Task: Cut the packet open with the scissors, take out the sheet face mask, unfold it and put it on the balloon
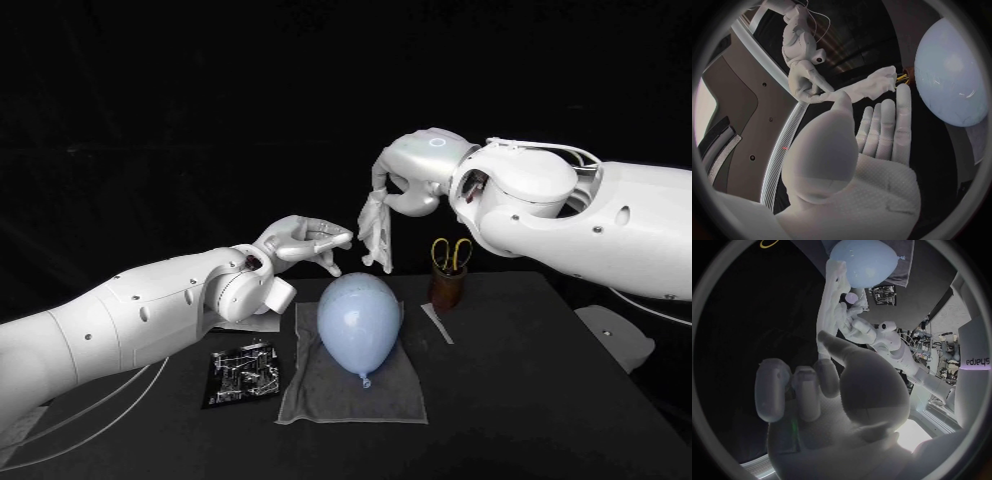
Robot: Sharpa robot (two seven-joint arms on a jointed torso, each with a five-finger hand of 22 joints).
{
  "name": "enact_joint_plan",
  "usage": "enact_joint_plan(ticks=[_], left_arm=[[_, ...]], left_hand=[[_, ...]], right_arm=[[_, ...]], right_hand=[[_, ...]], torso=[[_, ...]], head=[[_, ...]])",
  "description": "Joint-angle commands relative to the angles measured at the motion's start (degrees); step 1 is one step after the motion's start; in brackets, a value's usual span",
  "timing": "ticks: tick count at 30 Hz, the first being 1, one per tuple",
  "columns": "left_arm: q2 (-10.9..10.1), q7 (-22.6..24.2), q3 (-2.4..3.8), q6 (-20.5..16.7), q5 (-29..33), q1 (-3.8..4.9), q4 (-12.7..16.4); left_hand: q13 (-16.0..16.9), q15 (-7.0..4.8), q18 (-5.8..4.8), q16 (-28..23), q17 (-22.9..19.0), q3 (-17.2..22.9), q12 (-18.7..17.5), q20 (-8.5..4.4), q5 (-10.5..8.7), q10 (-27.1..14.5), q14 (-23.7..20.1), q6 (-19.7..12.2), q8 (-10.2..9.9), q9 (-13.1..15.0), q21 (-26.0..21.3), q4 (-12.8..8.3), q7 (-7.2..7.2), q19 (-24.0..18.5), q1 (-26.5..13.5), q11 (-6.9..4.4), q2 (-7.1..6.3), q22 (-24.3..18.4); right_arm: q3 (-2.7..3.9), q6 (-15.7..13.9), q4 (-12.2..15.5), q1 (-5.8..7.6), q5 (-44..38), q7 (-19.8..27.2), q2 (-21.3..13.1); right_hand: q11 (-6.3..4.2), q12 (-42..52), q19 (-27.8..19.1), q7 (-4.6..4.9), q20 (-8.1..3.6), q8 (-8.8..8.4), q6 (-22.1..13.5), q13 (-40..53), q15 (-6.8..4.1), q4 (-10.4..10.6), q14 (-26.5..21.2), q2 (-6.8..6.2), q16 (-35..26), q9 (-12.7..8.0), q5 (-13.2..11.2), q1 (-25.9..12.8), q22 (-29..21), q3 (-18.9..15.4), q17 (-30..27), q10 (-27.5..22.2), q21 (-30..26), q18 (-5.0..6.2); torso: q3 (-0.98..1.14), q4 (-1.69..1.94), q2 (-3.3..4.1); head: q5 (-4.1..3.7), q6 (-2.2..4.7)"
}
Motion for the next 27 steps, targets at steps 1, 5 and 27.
enact_joint_plan(ticks=[1, 5, 27], left_arm=[[0.48, -0.47, 0.09, 0.90, -4.05, 0.11, 0.54], [0.79, -0.57, 0.08, 0.52, -5.36, 0.10, 1.01], [1.92, -6.36, 0.08, -3.93, -9.00, 0.07, 1.11]], left_hand=[[0.02, 0.08, 0.43, 0.24, -0.01, -0.78, -0.38, 0.04, -0.15, -0.06, -0.17, 0.71, 0.25, 0.17, 0.64, -0.02, 0.42, -0.89, 0.44, 0.12, 0.52, 0.57], [-0.02, 0.52, 0.26, -0.50, -0.40, -2.12, -0.76, 0.34, -0.15, -1.02, -1.64, 1.09, 0.50, 0.27, 1.01, -0.01, 0.72, -2.82, 0.87, 0.48, 0.72, 1.13], [2.81, 0.77, 0.76, 2.38, -0.74, -8.13, 6.15, 1.00, -0.16, -3.99, -0.39, -0.69, 1.43, 0.73, 5.99, 0.20, 1.68, -5.08, 2.66, 0.83, 3.30, 4.79]], right_arm=[[0.04, -3.58, 0.67, 0.04, -3.38, -1.48, -0.18], [0.04, -4.05, 0.91, 0.04, -3.43, -1.68, -0.24], [0.11, -12.18, 2.29, -0.10, -2.61, -3.11, -0.13]], right_hand=[[-0.82, 0.20, 3.10, 0.04, -0.09, 0.19, 0.44, 4.56, -0.38, 0.02, 6.07, -0.21, 0.20, 0.09, 0.15, -0.38, 12.04, 0.33, 15.05, 2.49, 0.24, -0.71], [-0.85, 0.27, 3.15, 0.02, -0.10, 0.20, 0.49, 4.61, -0.39, 0.05, 6.07, -0.28, 0.20, 0.09, 0.15, -0.41, 12.08, 0.39, 15.05, 2.54, 0.38, -0.74], [-0.94, 0.36, 3.31, -0.06, -0.15, 0.22, 0.62, 4.71, -0.49, 0.07, 6.07, -0.42, 0.20, 0.07, 0.15, -0.40, 12.21, 0.62, 15.05, 2.65, 0.83, -0.83]], torso=[[-0.02, 0.01, -0.03], [0.00, -0.10, -0.08], [0.05, -0.06, -0.02]], head=[[-0.11, 0.13], [0.22, 0.21], [-0.17, 1.13]])
